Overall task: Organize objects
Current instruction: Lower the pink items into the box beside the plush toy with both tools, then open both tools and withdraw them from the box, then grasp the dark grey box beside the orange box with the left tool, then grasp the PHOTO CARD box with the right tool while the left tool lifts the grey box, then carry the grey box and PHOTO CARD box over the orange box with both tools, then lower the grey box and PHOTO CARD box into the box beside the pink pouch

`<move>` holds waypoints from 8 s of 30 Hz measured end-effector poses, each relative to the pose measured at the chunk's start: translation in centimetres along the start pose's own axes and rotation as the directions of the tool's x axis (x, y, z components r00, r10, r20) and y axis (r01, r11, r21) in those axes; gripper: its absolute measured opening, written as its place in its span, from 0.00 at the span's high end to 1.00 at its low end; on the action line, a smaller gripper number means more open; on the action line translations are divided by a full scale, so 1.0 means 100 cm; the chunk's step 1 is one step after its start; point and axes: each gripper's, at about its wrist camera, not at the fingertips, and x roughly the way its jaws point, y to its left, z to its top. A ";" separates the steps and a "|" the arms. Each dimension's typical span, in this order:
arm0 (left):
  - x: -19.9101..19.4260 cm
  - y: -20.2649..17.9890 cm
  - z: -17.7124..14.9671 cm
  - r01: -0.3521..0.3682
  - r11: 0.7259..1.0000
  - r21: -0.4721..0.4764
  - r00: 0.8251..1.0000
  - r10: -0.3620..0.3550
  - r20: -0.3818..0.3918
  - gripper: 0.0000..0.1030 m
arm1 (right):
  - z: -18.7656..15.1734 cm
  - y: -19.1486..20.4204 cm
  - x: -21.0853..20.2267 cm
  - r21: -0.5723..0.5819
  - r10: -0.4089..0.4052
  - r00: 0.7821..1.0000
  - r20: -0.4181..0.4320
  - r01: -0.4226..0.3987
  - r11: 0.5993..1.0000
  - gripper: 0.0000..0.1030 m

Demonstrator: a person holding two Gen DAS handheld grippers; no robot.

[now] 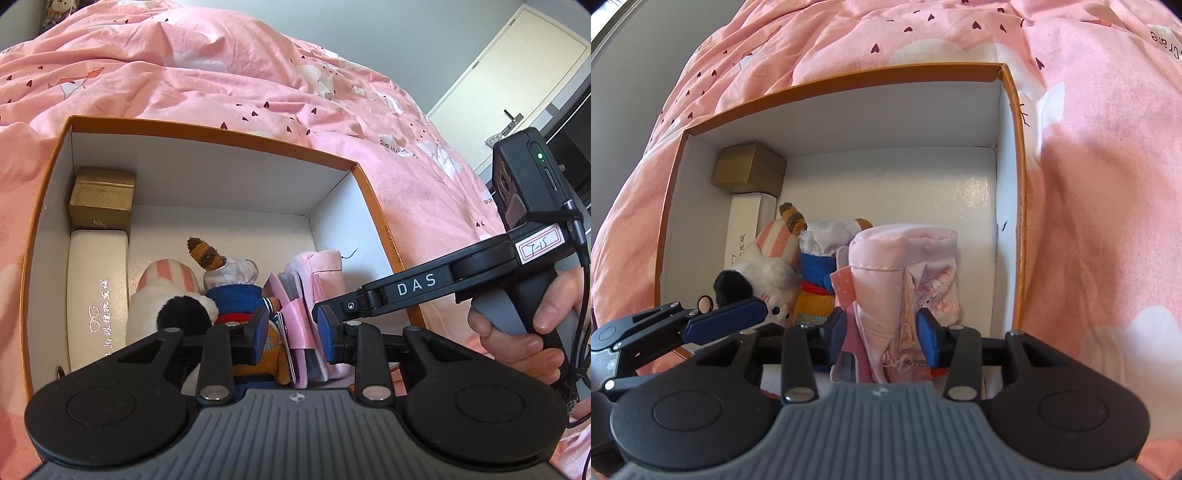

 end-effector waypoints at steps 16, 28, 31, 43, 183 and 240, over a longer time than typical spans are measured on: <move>-0.008 -0.005 -0.006 -0.021 1.000 0.022 1.000 0.021 0.010 0.69 | -0.009 0.002 -0.015 -0.061 -0.051 0.997 0.053 0.054 0.997 0.56; -0.043 -0.028 -0.022 0.020 0.998 0.066 1.000 -0.021 0.021 0.69 | -0.071 0.031 -0.074 -0.194 0.021 0.967 0.253 0.029 0.981 0.58; -0.048 -0.027 -0.029 0.047 0.998 0.047 0.999 -0.046 -0.009 0.69 | -0.095 0.036 -0.084 -0.200 0.040 0.957 0.288 0.019 0.980 0.64; -0.016 -0.006 -0.073 0.061 0.994 -0.089 0.978 -0.078 -0.194 0.52 | -0.156 0.024 -0.043 -0.141 -0.220 0.926 0.306 0.272 0.952 0.64; -0.056 -0.060 -0.022 0.125 0.992 0.012 0.987 -0.124 -0.099 0.63 | -0.131 0.007 -0.119 -0.155 -0.020 0.934 0.357 0.081 0.985 0.77; 0.062 -0.040 0.020 -0.060 0.993 -0.100 0.962 0.031 -0.273 0.63 | -0.054 -0.028 -0.063 0.032 -0.099 0.928 0.360 0.094 0.995 0.76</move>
